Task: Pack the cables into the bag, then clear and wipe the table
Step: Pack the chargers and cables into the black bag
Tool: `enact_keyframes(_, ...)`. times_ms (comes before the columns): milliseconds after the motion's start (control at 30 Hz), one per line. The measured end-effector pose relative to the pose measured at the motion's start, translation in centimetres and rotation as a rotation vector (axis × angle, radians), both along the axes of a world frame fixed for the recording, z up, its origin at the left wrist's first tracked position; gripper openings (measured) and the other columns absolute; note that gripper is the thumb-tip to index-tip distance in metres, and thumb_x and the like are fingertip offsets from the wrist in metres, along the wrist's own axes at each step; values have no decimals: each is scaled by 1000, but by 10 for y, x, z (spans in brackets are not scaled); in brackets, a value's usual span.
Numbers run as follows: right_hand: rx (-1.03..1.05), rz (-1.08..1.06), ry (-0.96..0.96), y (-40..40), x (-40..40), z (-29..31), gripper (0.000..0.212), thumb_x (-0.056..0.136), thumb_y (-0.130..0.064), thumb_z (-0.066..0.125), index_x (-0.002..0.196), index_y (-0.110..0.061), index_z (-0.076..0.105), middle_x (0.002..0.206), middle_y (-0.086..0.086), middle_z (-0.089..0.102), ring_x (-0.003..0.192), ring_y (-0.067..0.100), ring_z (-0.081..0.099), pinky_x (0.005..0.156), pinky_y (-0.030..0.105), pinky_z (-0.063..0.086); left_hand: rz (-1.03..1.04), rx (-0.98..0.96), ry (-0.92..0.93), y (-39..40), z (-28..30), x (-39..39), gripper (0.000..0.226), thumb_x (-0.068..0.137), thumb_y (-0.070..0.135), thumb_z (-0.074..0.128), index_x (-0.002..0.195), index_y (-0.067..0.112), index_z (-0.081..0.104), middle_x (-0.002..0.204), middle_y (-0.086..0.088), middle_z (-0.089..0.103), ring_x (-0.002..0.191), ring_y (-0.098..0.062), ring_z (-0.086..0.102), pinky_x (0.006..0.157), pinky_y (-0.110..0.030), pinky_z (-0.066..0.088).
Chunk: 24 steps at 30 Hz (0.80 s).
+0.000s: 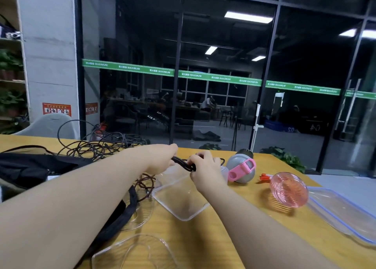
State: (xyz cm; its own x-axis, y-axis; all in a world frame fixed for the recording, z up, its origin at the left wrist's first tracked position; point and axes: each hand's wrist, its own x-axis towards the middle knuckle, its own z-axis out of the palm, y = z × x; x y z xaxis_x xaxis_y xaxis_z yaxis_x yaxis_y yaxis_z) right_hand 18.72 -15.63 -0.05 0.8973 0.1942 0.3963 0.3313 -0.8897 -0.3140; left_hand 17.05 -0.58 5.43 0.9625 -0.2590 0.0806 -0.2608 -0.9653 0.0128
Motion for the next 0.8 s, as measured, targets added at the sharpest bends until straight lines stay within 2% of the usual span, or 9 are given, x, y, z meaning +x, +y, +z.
enact_keyframes(67,28,14,-13,-2,0,0,34,92,-8,47,118,-27,57,136,-1,37,114,28,33,96,29,31,16,13,23,-3,-1,2,16,99,34,36,99,19,43,88,-1,53,75,-15,46,67,-31,38)
enact_keyframes(133,37,33,-5,-4,-2,2,33,92,-12,50,120,-27,57,136,-1,37,116,28,32,95,29,30,45,49,64,-9,1,1,30,98,45,31,101,20,47,97,-3,52,90,-19,44,82,-34,40)
enact_keyframes(233,16,42,-10,-7,-3,2,32,92,-19,52,123,-25,54,138,0,36,119,28,31,95,31,30,76,143,-9,-25,1,0,31,101,40,24,111,20,46,97,-3,40,106,-25,40,81,-30,29)
enact_keyframes(267,17,41,-19,-8,-2,2,32,92,-22,53,123,-24,53,139,0,35,119,28,31,96,32,31,77,123,-61,-29,0,2,31,101,38,24,112,20,47,96,-3,39,105,-25,40,79,-29,28)
enact_keyframes(367,45,39,-71,-11,-2,-1,29,92,-26,55,121,-22,52,141,1,31,119,28,31,97,33,32,80,-70,-181,-32,-4,11,29,97,46,32,93,19,43,93,-3,40,99,-24,39,81,-32,33)
enact_keyframes(467,156,29,-217,-16,2,2,27,93,-21,56,120,-22,56,143,1,31,123,29,32,94,31,33,-7,-132,-372,-34,0,10,31,95,46,38,84,17,41,78,4,32,88,-20,34,77,-34,39)
enact_keyframes(600,345,53,-335,-17,5,24,28,89,-20,62,117,-23,62,141,6,38,121,31,36,89,26,25,-133,-181,-644,-36,20,0,29,94,41,42,82,15,43,83,0,34,83,-18,29,76,-42,43)
enact_keyframes(700,457,131,-333,-9,-1,41,25,89,-25,62,114,-24,64,138,6,40,120,30,37,100,33,32,-186,-200,-774,-28,34,-10,30,94,38,44,84,10,48,85,-1,36,82,-18,29,74,-42,42)
enact_keyframes(800,610,236,-291,2,-16,54,28,91,-18,52,115,-27,64,138,2,39,126,23,35,105,40,34,-250,-230,-874,-11,41,-24,29,93,35,48,84,8,52,81,0,37,80,-18,31,71,-43,42)
